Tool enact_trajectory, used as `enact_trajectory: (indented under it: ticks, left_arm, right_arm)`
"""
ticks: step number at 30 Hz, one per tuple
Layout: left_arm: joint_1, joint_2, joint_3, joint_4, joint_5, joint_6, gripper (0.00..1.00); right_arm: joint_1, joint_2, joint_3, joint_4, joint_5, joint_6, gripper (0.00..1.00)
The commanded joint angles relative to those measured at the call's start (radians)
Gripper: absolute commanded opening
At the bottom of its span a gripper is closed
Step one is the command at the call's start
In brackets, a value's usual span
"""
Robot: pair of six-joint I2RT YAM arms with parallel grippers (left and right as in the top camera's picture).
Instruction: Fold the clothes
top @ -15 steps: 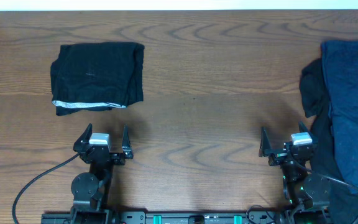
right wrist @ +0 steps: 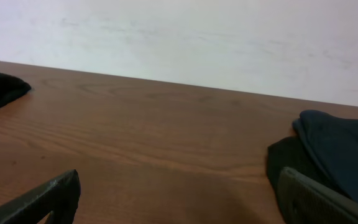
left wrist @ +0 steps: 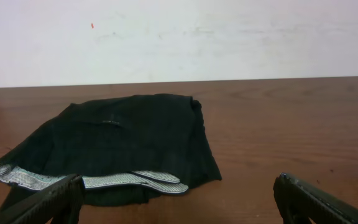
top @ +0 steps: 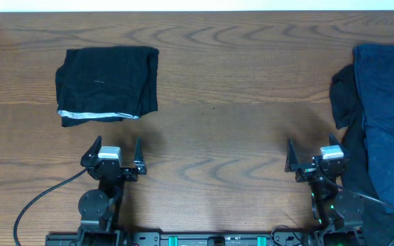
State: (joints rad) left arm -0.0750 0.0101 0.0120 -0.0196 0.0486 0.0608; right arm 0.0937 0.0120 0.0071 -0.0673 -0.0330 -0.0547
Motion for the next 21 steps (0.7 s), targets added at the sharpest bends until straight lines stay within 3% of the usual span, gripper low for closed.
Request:
enact_trajectory:
  ticks: [1,21]
  left_arm:
    - [-0.005,-0.006,-0.008,-0.048,-0.013,0.017,0.98]
    - [-0.005,-0.006,-0.008,-0.048,-0.013,0.017,0.98]
  right_arm:
    - [-0.009,-0.005,-0.002,-0.005,0.003,0.016,0.99]
    - [-0.009,-0.005,-0.002,-0.005,0.003,0.016,0.99]
